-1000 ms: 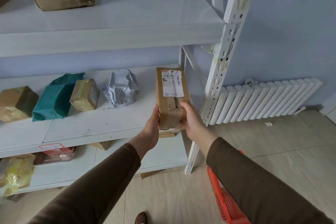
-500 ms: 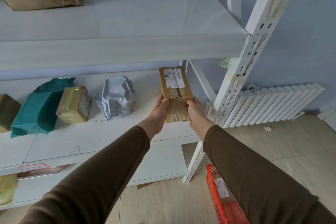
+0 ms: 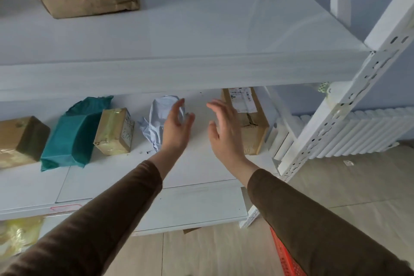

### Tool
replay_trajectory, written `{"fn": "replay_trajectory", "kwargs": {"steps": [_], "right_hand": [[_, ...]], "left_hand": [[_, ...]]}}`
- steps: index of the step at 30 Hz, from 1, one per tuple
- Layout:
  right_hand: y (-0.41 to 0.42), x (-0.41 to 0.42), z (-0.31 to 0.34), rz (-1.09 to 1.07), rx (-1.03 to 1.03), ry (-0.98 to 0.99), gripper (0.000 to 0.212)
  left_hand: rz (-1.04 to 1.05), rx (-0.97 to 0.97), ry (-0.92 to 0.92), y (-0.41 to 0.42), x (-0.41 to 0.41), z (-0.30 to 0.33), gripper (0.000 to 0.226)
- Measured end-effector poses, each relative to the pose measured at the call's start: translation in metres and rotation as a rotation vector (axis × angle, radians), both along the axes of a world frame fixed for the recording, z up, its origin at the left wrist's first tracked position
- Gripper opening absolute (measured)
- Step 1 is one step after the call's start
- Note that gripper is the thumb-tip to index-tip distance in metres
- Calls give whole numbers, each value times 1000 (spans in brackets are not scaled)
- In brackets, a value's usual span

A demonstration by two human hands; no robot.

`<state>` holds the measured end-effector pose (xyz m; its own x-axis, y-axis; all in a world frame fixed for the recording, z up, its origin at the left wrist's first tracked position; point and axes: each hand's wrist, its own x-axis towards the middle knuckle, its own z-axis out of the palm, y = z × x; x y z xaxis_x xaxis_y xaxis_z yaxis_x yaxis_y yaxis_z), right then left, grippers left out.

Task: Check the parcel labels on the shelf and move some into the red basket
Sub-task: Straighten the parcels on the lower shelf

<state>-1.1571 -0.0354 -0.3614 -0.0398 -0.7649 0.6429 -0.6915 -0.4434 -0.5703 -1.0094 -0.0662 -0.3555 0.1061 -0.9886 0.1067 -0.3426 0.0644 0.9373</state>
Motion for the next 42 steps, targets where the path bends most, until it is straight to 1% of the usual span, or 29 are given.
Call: {"fn": "replay_trajectory", "kwargs": {"steps": [1,4,7,8,9,10,12,13,16,20,22,23,26,27,29,30,32,33,34,35,36,37,38,39,40,42], "right_hand": [[-7,12,-2,41,93,-12,46],[-29,47,-1,110,508,-154,53],[-59,73,-4,95,845,-366,67],[-66,79,-8,96,920,-450,71],[-73,83,-14,116,979,-548,72],[-76,86,-21,155,1026,-652,67],[-79,89,-34,220,1085,-789,51],[-76,89,-39,226,1092,-814,48],[-61,82,-46,193,1051,-839,51],[-15,69,-41,168,975,-883,66],[11,59,-37,148,910,-876,69],[25,53,-35,146,881,-884,65],[64,33,-31,167,813,-971,45],[76,27,-28,187,808,-1026,40],[100,16,-24,230,818,-1140,36],[111,11,-24,236,818,-1186,36],[131,3,-24,230,791,-1254,35],[140,0,-23,229,770,-1287,32],[148,-4,-24,233,750,-1303,30],[155,-6,-24,236,743,-1327,29],[161,-9,-25,240,739,-1327,30],[169,-10,-20,239,745,-1334,32],[173,-13,-19,235,749,-1328,33],[178,-15,-16,211,760,-1343,33],[182,-19,-14,202,776,-1339,30],[189,-25,-11,182,846,-1299,18]], "left_hand": [[55,10,-28,-9,16,-1,56],[179,104,-62,-38,61,-16,61],[210,349,0,-62,90,-38,85],[203,436,41,-67,94,-43,92],[179,512,112,-68,94,-44,93],[149,562,216,-66,92,-43,84],[60,597,367,-57,87,-35,53],[38,589,374,-54,86,-34,48],[8,546,366,-36,89,-37,49],[-65,425,342,17,88,-36,57],[-89,360,322,49,81,-36,62],[-86,323,315,64,75,-35,60],[-51,174,278,116,54,-23,32],[-24,118,249,131,48,-20,31],[54,18,184,156,37,-15,43],[88,-6,192,164,33,-12,56],[121,50,276,174,30,-8,80],[123,129,353,178,31,-5,84],[106,205,431,181,33,-5,78],[68,253,487,185,35,-5,63],[20,273,486,192,35,1,43],[-5,278,441,200,35,9,26],[-36,279,380,209,35,18,16],[-71,276,311,216,36,28,14],[-107,268,234,222,38,39,19],[-179,224,97,228,46,53,30]]}}
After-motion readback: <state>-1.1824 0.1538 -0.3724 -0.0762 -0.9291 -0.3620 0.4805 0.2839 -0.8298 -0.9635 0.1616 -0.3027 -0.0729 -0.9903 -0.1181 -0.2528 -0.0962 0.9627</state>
